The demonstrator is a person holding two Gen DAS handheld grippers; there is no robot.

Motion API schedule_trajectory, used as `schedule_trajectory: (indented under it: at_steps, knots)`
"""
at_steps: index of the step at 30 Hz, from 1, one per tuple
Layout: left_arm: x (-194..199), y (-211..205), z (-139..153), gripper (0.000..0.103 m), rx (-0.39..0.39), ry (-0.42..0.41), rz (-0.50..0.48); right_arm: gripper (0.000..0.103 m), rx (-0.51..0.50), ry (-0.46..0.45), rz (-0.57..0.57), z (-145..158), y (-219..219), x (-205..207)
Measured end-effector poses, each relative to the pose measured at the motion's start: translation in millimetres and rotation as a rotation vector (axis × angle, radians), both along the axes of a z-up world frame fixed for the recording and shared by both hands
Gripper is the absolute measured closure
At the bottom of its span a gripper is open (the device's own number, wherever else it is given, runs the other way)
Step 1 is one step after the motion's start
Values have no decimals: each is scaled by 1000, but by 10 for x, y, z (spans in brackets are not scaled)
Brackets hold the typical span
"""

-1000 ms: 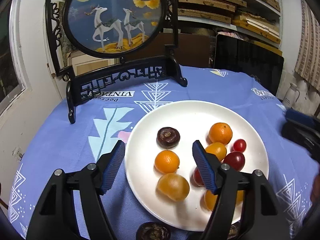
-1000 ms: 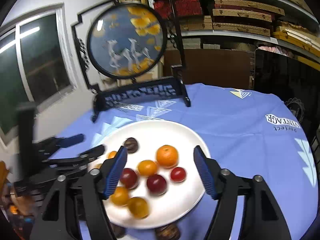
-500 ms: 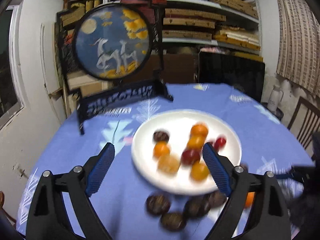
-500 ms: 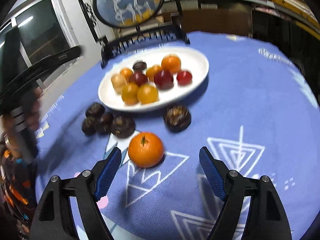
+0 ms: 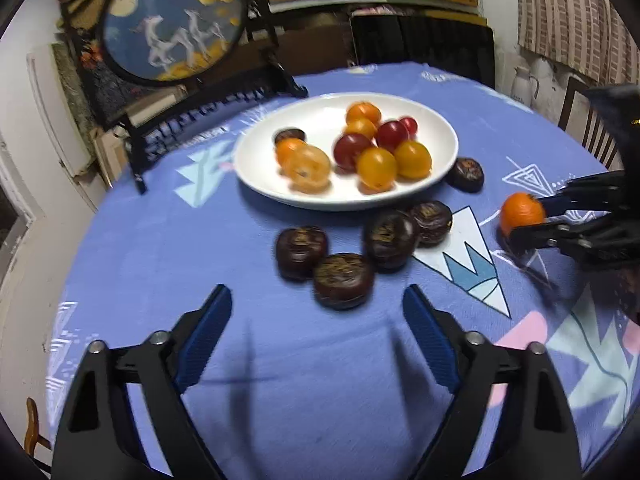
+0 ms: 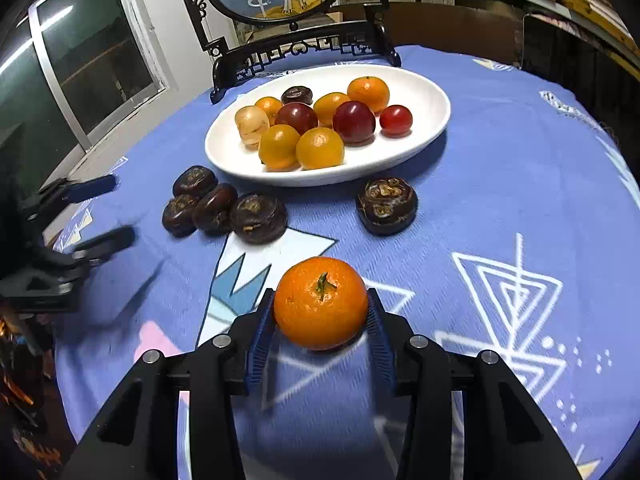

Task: Organize fruits
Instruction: 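Grasp a tangerine with the right gripper while the left gripper grasps a brown fruit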

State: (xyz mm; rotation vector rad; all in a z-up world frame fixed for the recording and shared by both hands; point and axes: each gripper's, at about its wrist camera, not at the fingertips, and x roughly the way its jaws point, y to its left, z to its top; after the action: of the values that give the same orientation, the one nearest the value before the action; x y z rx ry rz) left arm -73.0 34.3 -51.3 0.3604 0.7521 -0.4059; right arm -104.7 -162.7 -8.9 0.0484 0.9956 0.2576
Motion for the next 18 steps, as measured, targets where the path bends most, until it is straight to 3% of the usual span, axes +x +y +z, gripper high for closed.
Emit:
schedule_trajectory:
  at_steps: [2, 6, 8, 14, 18]
  knots:
    - [124, -63, -75, 37, -7, 42, 11, 58, -1, -10, 5, 53, -15, -56]
    - [303, -114, -219, 48, -22, 129, 40, 58, -3, -12, 15, 65, -18, -63]
    - [309, -98, -231, 61, -53, 158, 25, 58, 1, -6, 17, 35, -8, -60]
    - [188, 32, -136, 61, -72, 136, 41, 58, 4, 0, 39, -4, 53, -94]
    - [46, 102, 83, 61, -63, 52, 48, 58, -6, -6, 56, 28, 81, -119]
